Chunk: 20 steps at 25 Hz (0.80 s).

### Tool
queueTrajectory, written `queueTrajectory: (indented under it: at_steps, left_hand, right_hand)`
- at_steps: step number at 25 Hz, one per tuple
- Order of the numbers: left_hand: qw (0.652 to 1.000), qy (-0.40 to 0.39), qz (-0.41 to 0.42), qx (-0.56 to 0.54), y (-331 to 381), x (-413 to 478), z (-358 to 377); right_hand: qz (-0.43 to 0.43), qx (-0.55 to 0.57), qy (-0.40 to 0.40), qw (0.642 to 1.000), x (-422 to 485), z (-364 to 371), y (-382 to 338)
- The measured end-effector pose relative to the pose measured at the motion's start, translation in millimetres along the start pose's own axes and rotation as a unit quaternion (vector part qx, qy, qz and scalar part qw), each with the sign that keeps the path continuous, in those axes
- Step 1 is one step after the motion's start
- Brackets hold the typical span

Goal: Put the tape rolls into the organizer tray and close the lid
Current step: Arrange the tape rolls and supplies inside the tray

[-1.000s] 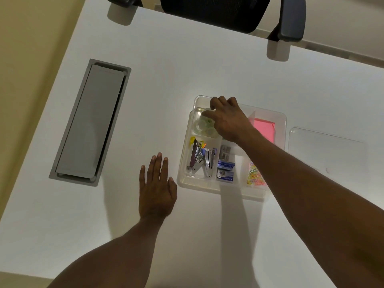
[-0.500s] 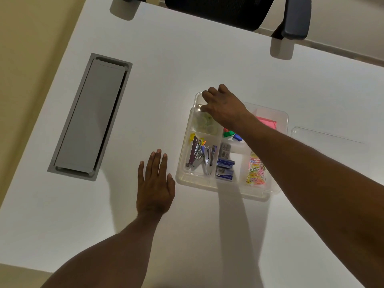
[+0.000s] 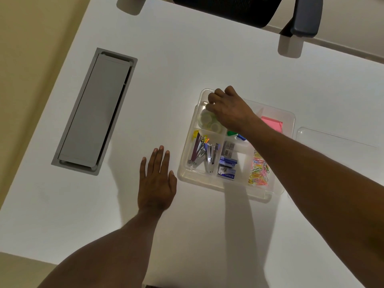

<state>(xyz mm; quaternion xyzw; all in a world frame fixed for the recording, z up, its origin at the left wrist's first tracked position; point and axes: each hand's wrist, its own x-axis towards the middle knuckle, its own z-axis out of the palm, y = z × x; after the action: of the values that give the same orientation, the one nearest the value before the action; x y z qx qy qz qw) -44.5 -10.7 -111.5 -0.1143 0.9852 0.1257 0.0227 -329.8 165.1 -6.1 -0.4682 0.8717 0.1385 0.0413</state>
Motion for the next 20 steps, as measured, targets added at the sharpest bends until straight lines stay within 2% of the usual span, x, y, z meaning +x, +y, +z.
queueTrajectory:
  at_steps: [4,9,14,20]
  left_hand:
    - [1.000,-0.002,-0.002,-0.007,1,0,-2]
    - [1.000,-0.008,-0.006,-0.009,3,1,-7]
    - [1.000,-0.017,-0.008,-0.014,4,1,-8]
    - [1.000,-0.012,-0.010,-0.014,3,1,-6]
  right_hand:
    - [0.027,0.057,0.018,0.998,-4,0,-8]
    - [-0.011,0.102,-0.042,0.994,-4,0,-6]
    - [-0.077,0.084,-0.086,0.990,2,-10,-1]
    - [-0.082,0.076,-0.066,0.992,9,-11,-10]
